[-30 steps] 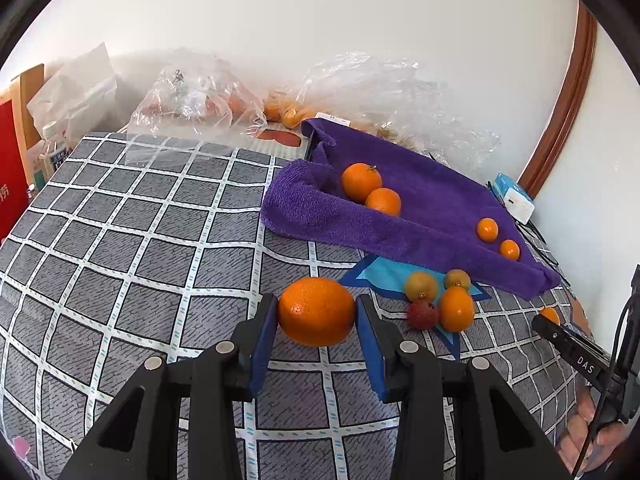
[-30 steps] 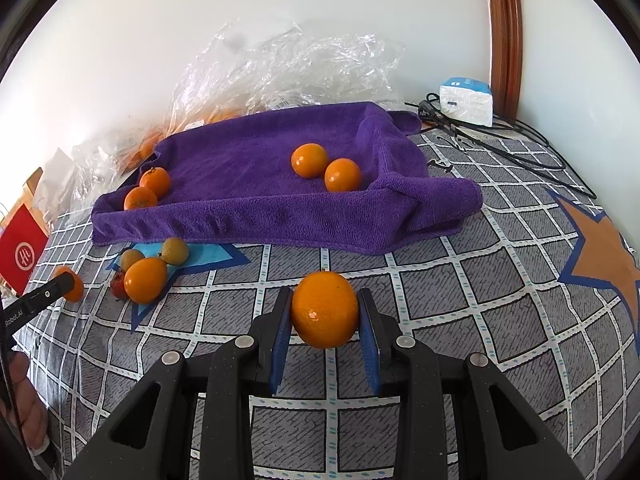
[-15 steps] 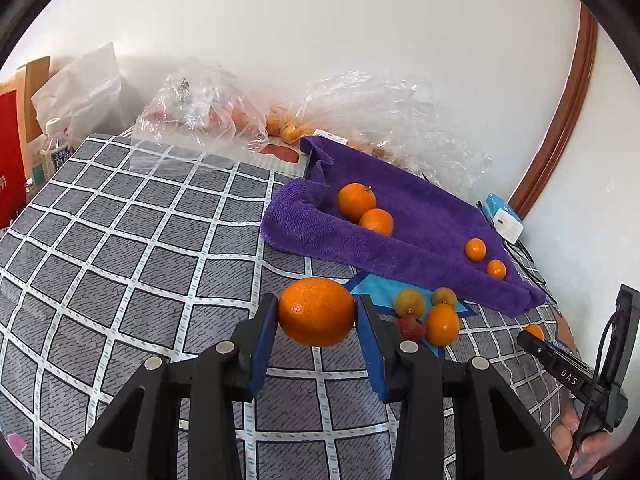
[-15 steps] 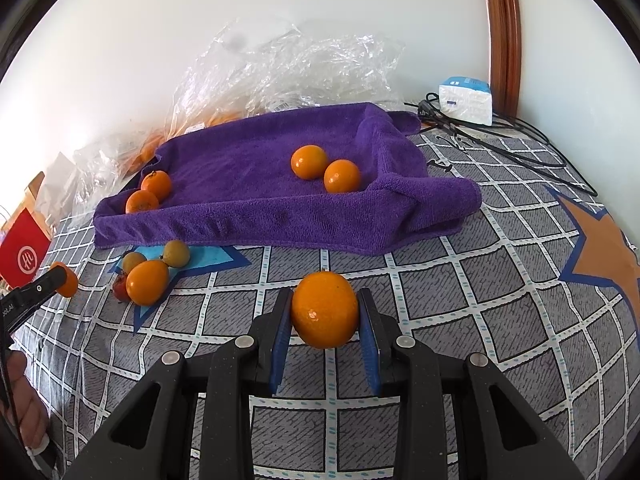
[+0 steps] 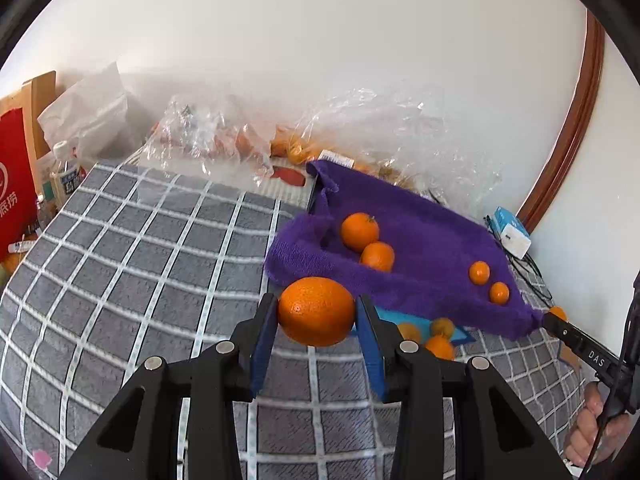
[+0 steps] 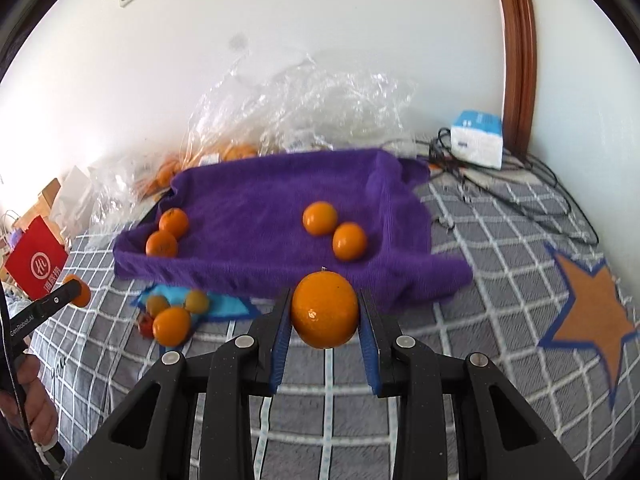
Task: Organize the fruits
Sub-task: 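Lift both held mandarins and carry them over the purple towel, then lower both mandarins onto the purple towel and open both grippers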
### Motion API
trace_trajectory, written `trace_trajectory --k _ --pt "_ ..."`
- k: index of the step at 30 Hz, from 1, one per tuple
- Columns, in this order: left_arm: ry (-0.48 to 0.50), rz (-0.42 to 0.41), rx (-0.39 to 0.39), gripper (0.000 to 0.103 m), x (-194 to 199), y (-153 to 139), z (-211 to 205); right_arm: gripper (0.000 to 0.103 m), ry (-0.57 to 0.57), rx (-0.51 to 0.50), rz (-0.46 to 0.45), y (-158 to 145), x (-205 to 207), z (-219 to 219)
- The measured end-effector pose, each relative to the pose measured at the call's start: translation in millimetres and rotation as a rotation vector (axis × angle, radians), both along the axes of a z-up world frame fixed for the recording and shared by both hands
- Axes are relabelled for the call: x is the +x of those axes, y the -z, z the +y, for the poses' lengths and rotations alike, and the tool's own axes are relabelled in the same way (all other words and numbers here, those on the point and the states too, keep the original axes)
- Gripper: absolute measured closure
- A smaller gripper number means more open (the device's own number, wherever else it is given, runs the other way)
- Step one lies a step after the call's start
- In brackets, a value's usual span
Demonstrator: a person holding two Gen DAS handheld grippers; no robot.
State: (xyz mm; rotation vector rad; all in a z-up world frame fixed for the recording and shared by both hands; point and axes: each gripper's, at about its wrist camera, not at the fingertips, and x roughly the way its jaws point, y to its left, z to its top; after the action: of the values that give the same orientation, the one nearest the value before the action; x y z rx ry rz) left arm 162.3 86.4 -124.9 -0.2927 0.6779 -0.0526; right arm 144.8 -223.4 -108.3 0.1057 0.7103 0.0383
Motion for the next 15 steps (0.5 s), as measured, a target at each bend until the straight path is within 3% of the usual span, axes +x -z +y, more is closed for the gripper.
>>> trace_trajectory --k 7,15 --pt "-0.002 -0.014 -0.019 0.065 40.7 -20.7 -4.2 0.071 -0.015 -0.017 -0.014 -18.4 61.9 -14.4" --pt "0.013 -0.005 0.021 0.065 84.5 -25.2 -15.7 0.071 -0.017 -0.037 0.059 1.0 138.3 -20.1"
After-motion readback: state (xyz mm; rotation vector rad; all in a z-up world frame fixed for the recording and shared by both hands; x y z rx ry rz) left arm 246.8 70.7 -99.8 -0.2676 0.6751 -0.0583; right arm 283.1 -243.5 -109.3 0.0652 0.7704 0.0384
